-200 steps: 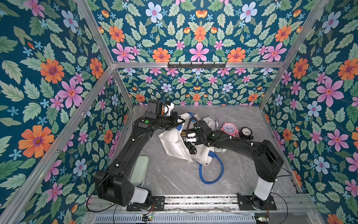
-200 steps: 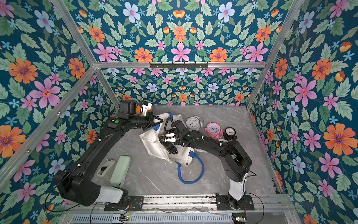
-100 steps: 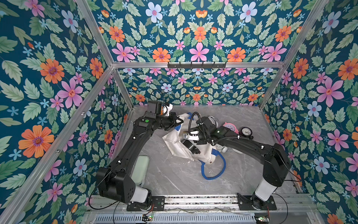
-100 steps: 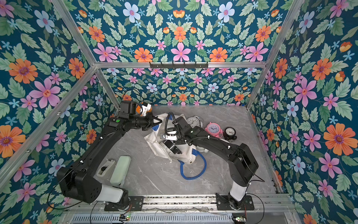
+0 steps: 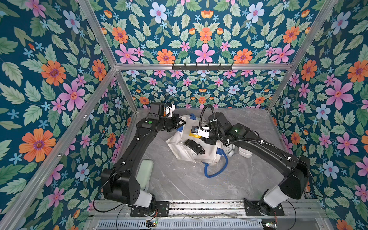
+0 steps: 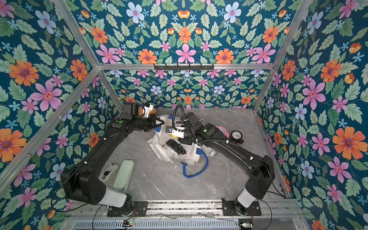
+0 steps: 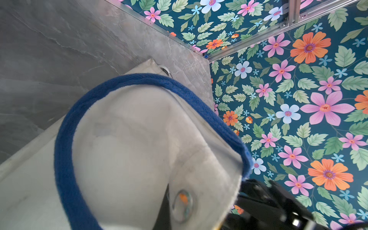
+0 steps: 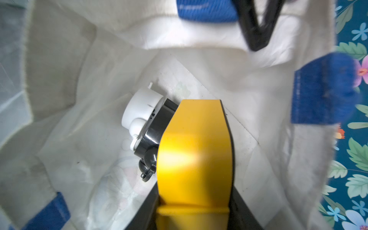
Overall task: Take the alarm clock out of the canvas bag
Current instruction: Pick up the alarm from the canvas bag, then place the alarm at the center of the board.
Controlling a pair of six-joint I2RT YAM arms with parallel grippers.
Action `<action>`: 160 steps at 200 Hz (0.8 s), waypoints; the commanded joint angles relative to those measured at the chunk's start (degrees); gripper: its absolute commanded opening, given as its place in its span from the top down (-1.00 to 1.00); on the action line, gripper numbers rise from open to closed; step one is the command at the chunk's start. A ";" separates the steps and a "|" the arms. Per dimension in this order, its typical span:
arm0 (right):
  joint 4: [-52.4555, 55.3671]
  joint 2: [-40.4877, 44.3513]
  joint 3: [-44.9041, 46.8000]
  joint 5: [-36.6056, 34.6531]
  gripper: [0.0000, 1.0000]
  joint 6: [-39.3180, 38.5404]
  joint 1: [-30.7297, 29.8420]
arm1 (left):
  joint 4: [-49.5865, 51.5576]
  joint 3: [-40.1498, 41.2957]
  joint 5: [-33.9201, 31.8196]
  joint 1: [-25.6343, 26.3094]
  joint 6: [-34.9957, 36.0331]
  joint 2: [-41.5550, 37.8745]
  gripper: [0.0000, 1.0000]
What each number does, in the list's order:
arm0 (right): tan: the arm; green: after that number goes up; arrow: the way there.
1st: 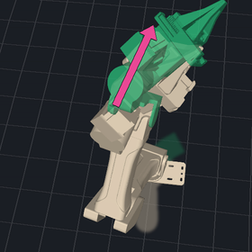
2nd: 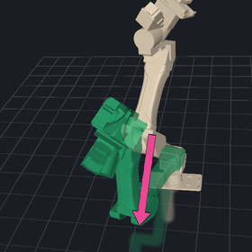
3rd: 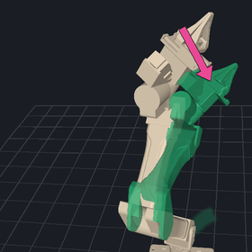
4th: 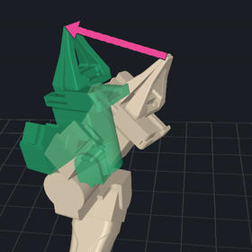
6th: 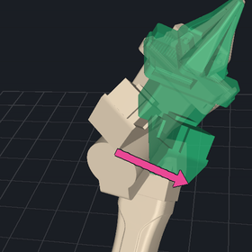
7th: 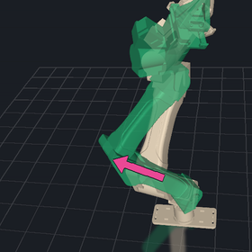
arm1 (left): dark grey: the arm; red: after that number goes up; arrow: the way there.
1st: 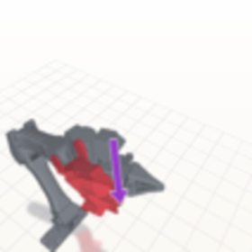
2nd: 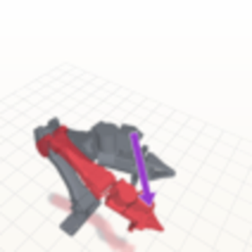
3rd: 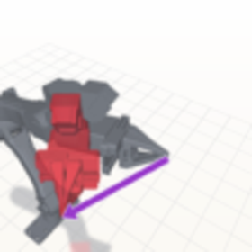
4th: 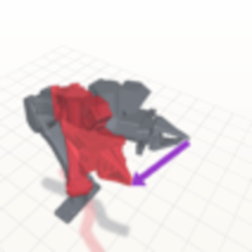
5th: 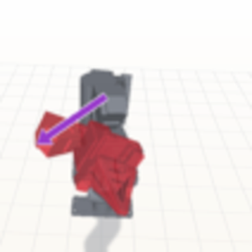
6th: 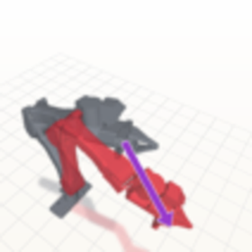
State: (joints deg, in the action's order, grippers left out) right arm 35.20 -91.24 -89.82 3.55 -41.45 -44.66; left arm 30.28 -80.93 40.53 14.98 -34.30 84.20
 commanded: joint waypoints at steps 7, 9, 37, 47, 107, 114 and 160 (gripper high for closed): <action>5.10 2.50 -3.07 2.65 0.82 8.82 0.17 | -1.59 -0.71 -0.01 -0.86 4.79 -0.16 1.00; 5.46 2.65 -3.36 2.83 0.82 9.21 0.17 | -1.51 -0.72 0.01 -0.97 4.97 -0.20 1.00; 10.87 5.36 -7.03 5.36 0.83 14.68 0.62 | -0.69 -0.64 -0.65 -2.27 7.53 -0.34 1.00; 12.05 6.55 -8.02 6.87 0.82 16.59 1.25 | -0.24 -0.80 -1.06 -2.70 8.00 -0.33 1.00; 15.30 12.56 -9.55 18.07 0.83 31.41 11.48 | 2.41 -0.99 -1.05 -5.58 8.64 -1.85 1.00; 15.12 13.40 -8.80 19.52 0.83 33.45 13.11 | 3.24 -1.06 -1.20 -6.16 8.60 -1.93 1.00; 13.89 19.96 1.69 30.39 0.85 46.30 24.93 | 6.27 -0.90 -0.72 -9.75 9.42 -3.66 1.00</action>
State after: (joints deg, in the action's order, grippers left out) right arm 50.24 -74.08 -92.58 25.50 -4.84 -23.53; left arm 36.53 -81.47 39.11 6.55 -26.37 81.78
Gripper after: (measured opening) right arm 0.418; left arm 0.059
